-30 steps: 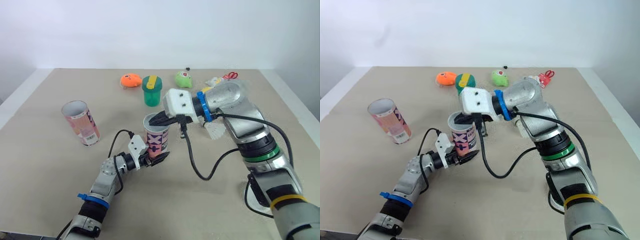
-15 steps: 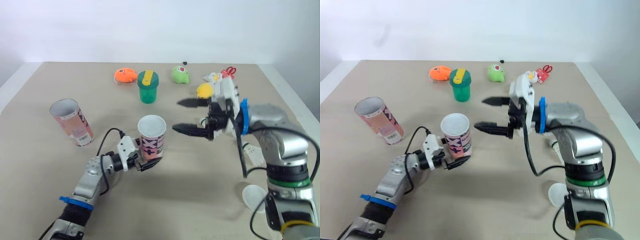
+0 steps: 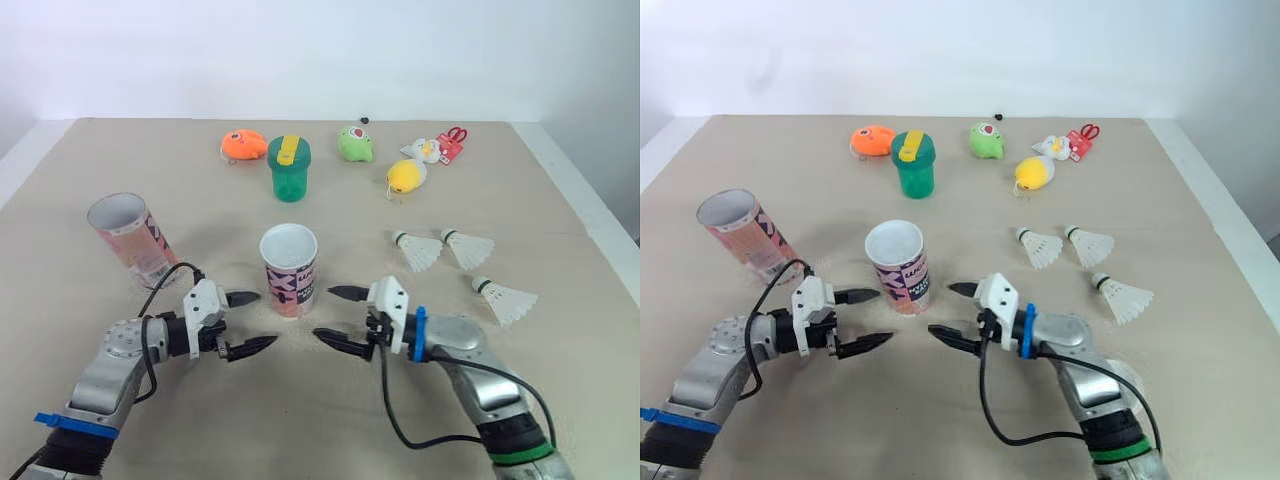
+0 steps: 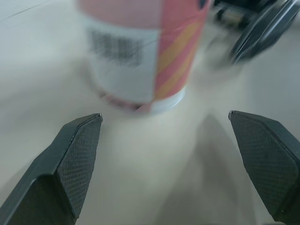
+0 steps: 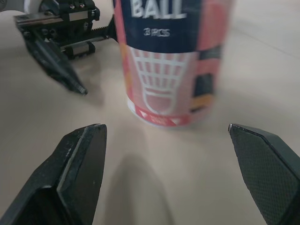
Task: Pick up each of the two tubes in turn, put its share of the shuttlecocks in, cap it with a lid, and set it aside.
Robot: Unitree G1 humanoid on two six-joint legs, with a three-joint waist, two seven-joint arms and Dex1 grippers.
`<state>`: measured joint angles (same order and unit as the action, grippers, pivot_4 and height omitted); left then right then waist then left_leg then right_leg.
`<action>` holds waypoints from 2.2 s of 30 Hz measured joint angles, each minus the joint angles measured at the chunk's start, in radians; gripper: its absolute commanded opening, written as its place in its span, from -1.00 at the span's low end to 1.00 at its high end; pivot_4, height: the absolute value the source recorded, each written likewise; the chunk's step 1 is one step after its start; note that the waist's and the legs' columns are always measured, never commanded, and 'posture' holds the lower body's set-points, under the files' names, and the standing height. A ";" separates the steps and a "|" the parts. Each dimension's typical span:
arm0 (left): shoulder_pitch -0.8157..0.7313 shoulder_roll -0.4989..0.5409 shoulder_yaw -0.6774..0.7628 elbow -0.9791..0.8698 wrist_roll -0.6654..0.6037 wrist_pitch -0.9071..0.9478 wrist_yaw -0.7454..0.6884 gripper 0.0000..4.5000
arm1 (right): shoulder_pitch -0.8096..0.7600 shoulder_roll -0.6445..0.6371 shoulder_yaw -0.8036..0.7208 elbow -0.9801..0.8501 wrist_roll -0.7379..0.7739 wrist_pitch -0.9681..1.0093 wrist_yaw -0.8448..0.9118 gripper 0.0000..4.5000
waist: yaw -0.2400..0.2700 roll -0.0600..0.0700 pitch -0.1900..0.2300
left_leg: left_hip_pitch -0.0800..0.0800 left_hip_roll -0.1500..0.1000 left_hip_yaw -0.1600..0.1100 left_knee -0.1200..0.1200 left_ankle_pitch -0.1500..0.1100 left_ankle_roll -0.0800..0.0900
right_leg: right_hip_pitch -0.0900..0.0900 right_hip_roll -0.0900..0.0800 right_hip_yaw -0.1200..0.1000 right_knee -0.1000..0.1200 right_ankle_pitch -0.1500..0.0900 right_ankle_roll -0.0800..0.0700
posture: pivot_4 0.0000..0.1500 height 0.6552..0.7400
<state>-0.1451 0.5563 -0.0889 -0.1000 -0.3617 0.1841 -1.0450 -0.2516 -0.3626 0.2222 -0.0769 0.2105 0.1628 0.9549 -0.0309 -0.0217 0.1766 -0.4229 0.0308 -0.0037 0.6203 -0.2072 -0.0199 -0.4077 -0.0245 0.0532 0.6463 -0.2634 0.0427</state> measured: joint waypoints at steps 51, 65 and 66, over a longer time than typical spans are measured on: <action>-0.064 -0.017 0.013 0.041 0.028 -0.007 0.029 1.00 | -0.200 0.132 0.037 0.299 -0.051 -0.107 -0.017 0.80 | -0.002 -0.003 0.002 | 0.001 0.002 0.002 0.016 0.002 -0.002 | 0.000 0.003 0.004 0.015 0.009 -0.005 | 1.00 1.00; -0.240 -0.058 0.046 -0.153 -0.106 0.194 0.101 1.00 | 0.037 -0.052 -0.303 -0.202 0.163 0.191 -0.191 0.80 | 0.027 -0.004 0.002 | -0.002 -0.004 0.001 0.020 0.002 -0.003 | 0.002 -0.003 0.005 0.017 0.006 0.002 | 1.00 1.00; -0.253 -0.093 0.003 -0.186 -0.118 0.223 0.119 1.00 | 0.078 -0.072 -0.383 -0.271 0.200 0.237 -0.240 0.80 | 0.019 -0.004 0.002 | -0.001 -0.004 0.004 0.020 0.002 -0.002 | 0.001 -0.002 0.008 0.017 0.006 0.002 | 1.00 1.00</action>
<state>-0.3977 0.4632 -0.0857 -0.2862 -0.4793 0.4071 -0.9258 -0.1732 -0.4345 -0.1609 -0.3478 0.4110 0.3994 0.7152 -0.0122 -0.0260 0.1783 -0.4242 0.0266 -0.0001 0.6401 -0.2056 -0.0223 -0.4065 -0.0267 0.0614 0.6632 -0.2572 0.0446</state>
